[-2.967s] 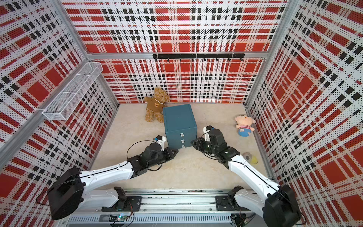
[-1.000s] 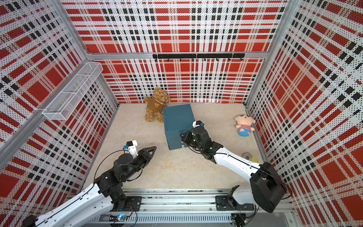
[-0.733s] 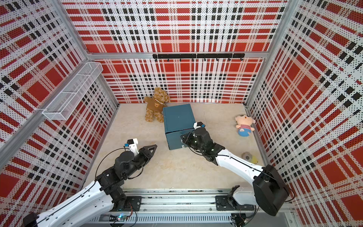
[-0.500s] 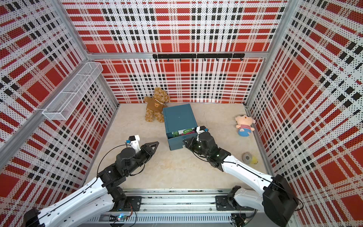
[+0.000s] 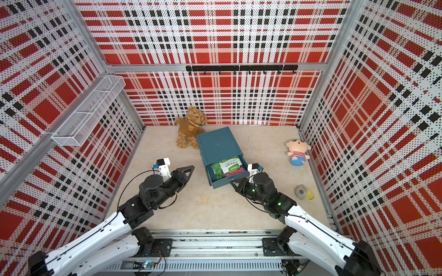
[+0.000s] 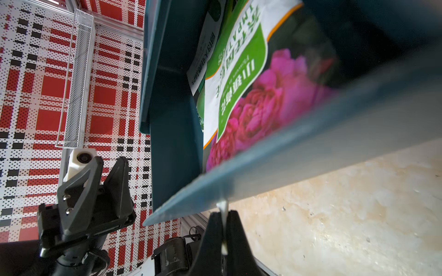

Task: Take the seed bags out of the drawer
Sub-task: Open the drawer in the storage box.

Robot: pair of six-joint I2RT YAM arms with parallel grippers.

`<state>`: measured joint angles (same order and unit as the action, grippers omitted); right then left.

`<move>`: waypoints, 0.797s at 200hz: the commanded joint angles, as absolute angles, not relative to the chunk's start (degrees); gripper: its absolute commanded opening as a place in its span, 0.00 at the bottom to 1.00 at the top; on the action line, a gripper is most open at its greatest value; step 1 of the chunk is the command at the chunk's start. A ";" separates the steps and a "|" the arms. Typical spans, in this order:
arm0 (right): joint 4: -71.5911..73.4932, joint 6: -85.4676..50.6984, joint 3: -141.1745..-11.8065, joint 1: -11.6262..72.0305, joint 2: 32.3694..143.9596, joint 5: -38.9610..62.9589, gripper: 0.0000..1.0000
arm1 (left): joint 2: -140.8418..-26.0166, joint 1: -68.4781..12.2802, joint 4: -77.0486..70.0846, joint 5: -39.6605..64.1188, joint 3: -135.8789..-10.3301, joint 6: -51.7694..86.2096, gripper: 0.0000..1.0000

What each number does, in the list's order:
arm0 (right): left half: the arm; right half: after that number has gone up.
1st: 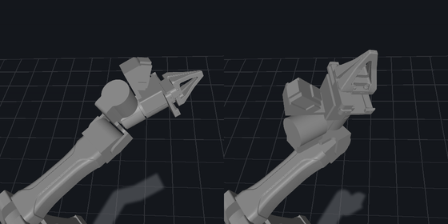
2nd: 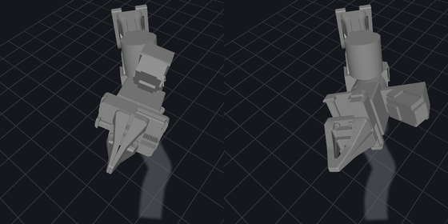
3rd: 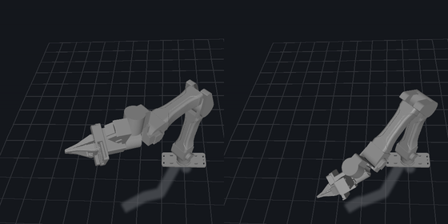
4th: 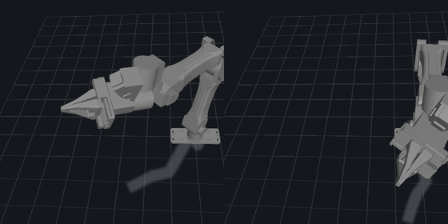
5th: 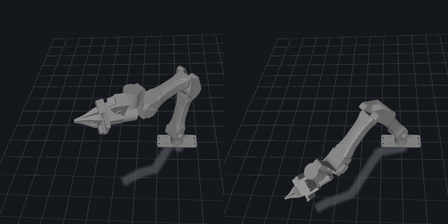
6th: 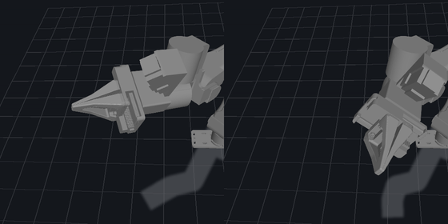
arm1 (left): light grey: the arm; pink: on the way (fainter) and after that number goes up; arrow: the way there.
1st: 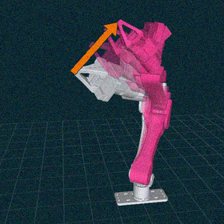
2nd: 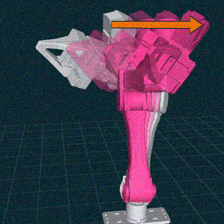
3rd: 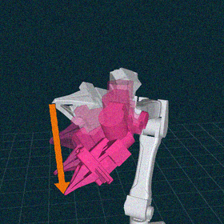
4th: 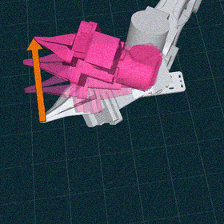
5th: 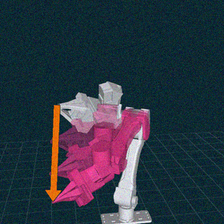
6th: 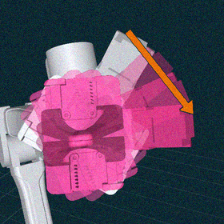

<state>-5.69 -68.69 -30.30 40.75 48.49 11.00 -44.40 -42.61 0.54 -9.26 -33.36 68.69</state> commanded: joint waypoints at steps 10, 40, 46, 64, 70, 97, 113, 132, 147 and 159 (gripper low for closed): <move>-12.26 -68.67 -28.57 41.13 45.97 12.66 0.00 | -44.59 -42.11 -0.35 -8.75 -35.13 67.28 0.32; -13.93 -68.73 -27.45 41.13 43.64 12.57 0.00 | -44.65 -42.10 -0.35 -8.74 -35.32 67.24 0.32; -14.12 -68.89 -27.34 41.13 43.35 12.57 0.00 | -44.66 -42.10 -0.35 -8.70 -35.29 67.31 0.32; -14.71 -68.87 -26.90 41.13 42.76 12.49 0.00 | -44.77 -42.10 -0.43 -8.80 -35.24 67.41 0.32; -14.93 -68.76 -26.75 41.14 42.63 12.52 0.00 | -44.81 -42.10 -0.43 -8.86 -35.31 67.46 0.32; -15.85 -68.34 -26.63 41.13 42.45 12.66 0.00 | -44.86 -42.10 -0.43 -8.68 -35.30 67.53 0.32; -16.42 -67.88 -26.72 41.13 42.37 12.33 0.00 | -44.90 -42.10 -0.44 -8.37 -35.07 67.78 0.32; -17.20 -67.47 -27.30 41.13 42.30 11.71 0.06 | -44.91 -42.19 -0.52 -8.09 -34.51 68.51 0.32; -17.79 -67.00 -27.95 41.13 42.35 11.26 0.20 | -44.93 -42.19 -0.70 -7.96 -34.49 68.56 0.32; -18.33 -66.42 -28.53 41.13 42.36 11.08 0.24 | -45.25 -42.19 -0.70 -8.04 -34.97 68.44 0.32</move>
